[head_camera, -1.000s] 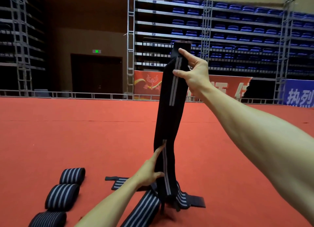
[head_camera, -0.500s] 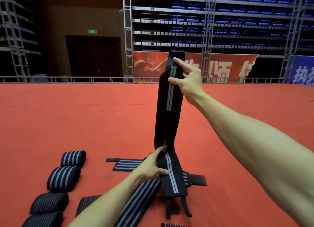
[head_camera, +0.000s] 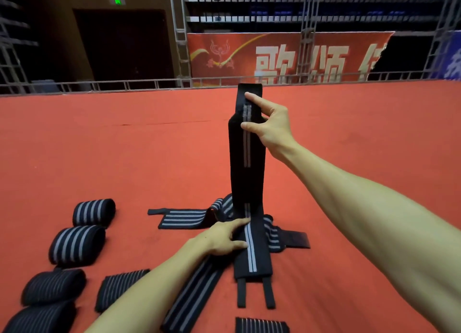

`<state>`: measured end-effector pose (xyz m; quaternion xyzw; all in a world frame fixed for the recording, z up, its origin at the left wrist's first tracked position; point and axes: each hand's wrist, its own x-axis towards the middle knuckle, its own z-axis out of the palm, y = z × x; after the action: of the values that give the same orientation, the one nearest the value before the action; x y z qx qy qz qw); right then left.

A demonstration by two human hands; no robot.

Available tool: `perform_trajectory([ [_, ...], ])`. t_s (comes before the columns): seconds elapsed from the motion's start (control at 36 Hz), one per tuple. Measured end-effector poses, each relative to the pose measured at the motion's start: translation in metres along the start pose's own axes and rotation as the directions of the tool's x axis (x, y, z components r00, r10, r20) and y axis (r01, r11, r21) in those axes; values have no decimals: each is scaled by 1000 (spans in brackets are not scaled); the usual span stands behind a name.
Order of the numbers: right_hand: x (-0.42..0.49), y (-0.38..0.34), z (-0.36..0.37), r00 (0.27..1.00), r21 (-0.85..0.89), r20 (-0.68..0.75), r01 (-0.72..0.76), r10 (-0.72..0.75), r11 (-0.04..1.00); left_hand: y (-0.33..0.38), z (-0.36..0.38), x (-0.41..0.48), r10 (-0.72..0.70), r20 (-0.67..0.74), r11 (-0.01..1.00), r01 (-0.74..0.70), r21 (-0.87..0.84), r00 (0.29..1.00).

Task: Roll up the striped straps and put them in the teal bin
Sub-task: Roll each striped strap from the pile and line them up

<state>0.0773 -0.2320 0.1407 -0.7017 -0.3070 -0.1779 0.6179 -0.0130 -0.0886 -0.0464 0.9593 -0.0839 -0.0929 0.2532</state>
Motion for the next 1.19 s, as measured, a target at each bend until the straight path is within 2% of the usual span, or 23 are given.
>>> perform_trajectory([
  [0.11, -6, 12, 1, 1000, 4, 12, -22, 22, 1000, 2, -13, -1, -21, -34, 999, 22, 38, 999],
  [0.19, -10, 19, -2, 999, 10, 10, -39, 39, 999, 9, -31, 2, 4, -215, 1000, -9, -20, 977],
  [0.28, -14, 25, -5, 998, 22, -4, -56, 56, 998, 16, -50, 8, -32, -447, 972, -77, -223, 894],
  [0.36, -20, 32, -7, 996, 52, -16, -81, 82, 995, 27, -66, 14, -147, -609, 868, -193, -457, 780],
  [0.44, -28, 39, -9, 994, 59, -3, -105, 106, 993, 39, -79, 22, -177, -702, 801, -314, -510, 690],
  [0.64, -43, 61, -15, 986, 66, 77, -156, 151, 986, 57, -86, 37, -124, -743, 707, -467, -531, 657],
  [0.78, -53, 74, -15, 975, 104, 143, -187, 171, 977, 61, -85, 48, -80, -738, 617, -549, -564, 670],
  [0.86, -58, 82, -12, 970, 142, 169, -202, 177, 969, 63, -84, 55, -55, -748, 631, -558, -539, 661],
  [1.11, -56, 97, -5, 988, 282, 25, -155, 154, 947, 50, -81, 69, -96, -747, 614, -552, -564, 657],
  [1.19, -57, 102, -3, 991, 270, -11, -124, 132, 955, 46, -78, 70, -86, -725, 595, -549, -587, 683],
])
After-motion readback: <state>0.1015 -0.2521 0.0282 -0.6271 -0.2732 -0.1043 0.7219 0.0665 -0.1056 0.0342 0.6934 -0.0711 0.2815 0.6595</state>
